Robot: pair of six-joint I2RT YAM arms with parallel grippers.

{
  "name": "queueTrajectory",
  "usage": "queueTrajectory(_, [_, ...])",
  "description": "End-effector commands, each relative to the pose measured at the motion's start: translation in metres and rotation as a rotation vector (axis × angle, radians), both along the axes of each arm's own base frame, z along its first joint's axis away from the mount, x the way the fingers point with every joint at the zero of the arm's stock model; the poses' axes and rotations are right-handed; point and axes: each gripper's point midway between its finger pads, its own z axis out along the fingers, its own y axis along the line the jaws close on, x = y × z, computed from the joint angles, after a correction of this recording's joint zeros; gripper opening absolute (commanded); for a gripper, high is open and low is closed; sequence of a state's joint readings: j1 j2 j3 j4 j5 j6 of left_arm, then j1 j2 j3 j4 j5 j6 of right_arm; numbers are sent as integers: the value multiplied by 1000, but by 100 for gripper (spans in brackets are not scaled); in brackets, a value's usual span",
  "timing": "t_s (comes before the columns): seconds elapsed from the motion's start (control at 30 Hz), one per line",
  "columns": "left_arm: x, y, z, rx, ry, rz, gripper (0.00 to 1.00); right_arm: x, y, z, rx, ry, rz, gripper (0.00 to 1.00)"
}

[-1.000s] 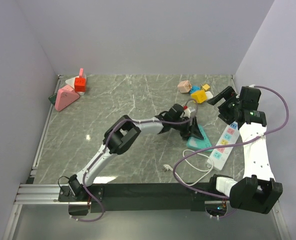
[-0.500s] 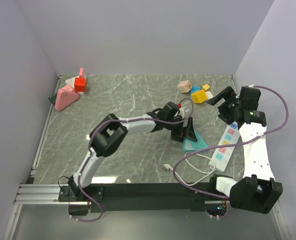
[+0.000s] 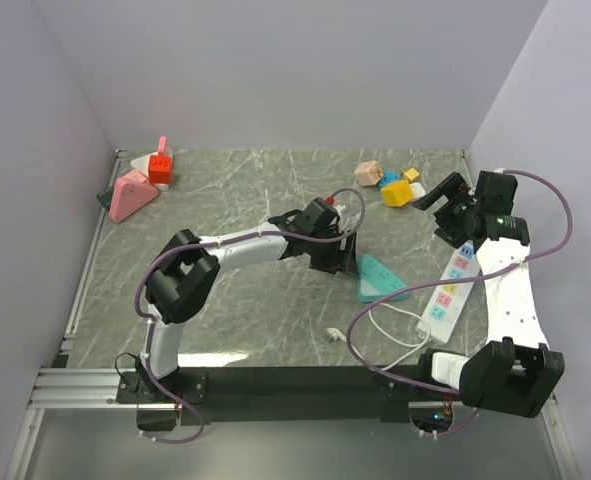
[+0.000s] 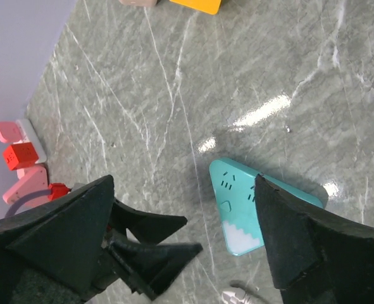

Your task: Pull the plug off the socket

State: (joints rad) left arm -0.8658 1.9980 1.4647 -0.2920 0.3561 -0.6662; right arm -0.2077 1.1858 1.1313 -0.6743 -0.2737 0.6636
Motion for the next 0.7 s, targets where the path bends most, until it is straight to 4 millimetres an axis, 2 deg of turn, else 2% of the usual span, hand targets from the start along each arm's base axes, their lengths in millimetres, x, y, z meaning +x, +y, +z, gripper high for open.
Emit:
queueTrajectory(0.0, [21,11,-3,66,-67,94,70,8,-2,20,-20,-71,2,95])
queueTrajectory(0.03, [25,12,-5,85,-67,119,51,8,-2,20,-18,-79,6,94])
queueTrajectory(0.07, [31,19,-21,154,-61,154,13,7,-1,19,-14,-77,7,94])
queueTrajectory(0.1, [38,14,-16,157,-70,166,1,6,0,19,-13,-77,9,92])
queueTrajectory(0.17, [36,6,-27,169,-51,129,1,4,2,19,-7,-78,16,91])
queueTrajectory(0.2, [39,-3,-21,151,-66,115,1,4,2,18,-4,-78,16,90])
queueTrajectory(0.23, [35,-10,-23,158,-75,90,1,4,2,18,-4,-78,16,90])
queueTrajectory(0.33, [26,-24,-39,194,-40,30,1,3,2,21,-5,-83,16,90])
queueTrajectory(0.37, [17,-32,-50,201,-18,-2,0,3,2,21,-8,-85,14,90])
queueTrajectory(0.43, [-3,-56,-40,119,-16,-104,0,3,2,21,-7,-82,14,90])
queueTrajectory(0.47, [-15,-61,-36,84,-10,-145,1,3,3,20,-5,-81,16,90])
queueTrajectory(0.5, [-19,-74,-24,7,-42,-183,1,3,3,20,-4,-80,18,90])
queueTrajectory(0.53, [-39,-81,-13,-71,-6,-261,1,3,3,18,-2,-76,19,90])
queueTrajectory(0.57, [-44,-86,0,-132,-19,-291,0,2,3,18,0,-74,18,90])
queueTrajectory(0.67, [-50,-73,-7,-144,33,-312,1,3,4,17,7,-79,14,90])
